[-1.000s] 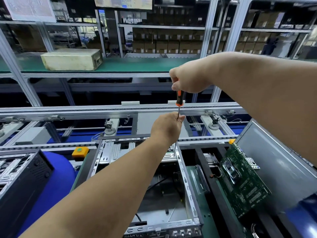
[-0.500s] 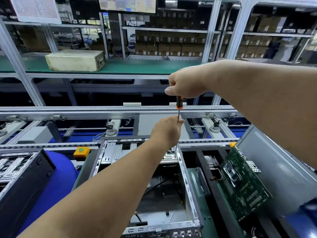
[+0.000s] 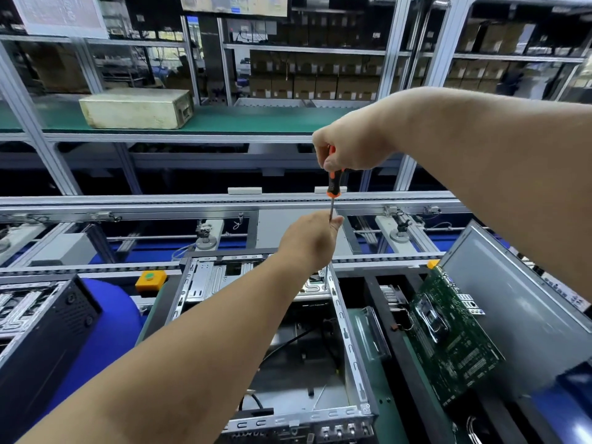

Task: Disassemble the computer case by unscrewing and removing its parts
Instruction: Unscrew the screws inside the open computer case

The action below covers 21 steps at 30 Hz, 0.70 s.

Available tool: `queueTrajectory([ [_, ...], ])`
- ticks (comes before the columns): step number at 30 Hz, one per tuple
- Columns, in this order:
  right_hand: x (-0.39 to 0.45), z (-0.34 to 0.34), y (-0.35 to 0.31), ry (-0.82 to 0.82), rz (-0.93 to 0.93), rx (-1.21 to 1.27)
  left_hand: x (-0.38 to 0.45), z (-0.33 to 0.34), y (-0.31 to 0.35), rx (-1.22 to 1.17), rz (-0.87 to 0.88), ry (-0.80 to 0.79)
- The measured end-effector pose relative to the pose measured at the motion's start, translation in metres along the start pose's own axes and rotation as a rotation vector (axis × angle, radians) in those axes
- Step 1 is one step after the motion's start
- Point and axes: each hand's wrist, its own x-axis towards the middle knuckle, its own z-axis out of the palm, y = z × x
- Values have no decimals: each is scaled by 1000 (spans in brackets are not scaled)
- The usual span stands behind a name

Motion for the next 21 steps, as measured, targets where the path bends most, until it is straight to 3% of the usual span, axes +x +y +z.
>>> queueTrajectory([
  [6, -2, -5, -1, -90, -3, 64, -1, -3, 1, -18, -21, -29],
  [15, 6, 16, -10, 224, 185, -146, -1, 0, 3, 37, -33, 60],
  [21, 2, 15, -3, 153, 101, -62, -1, -1, 7, 53, -36, 6],
])
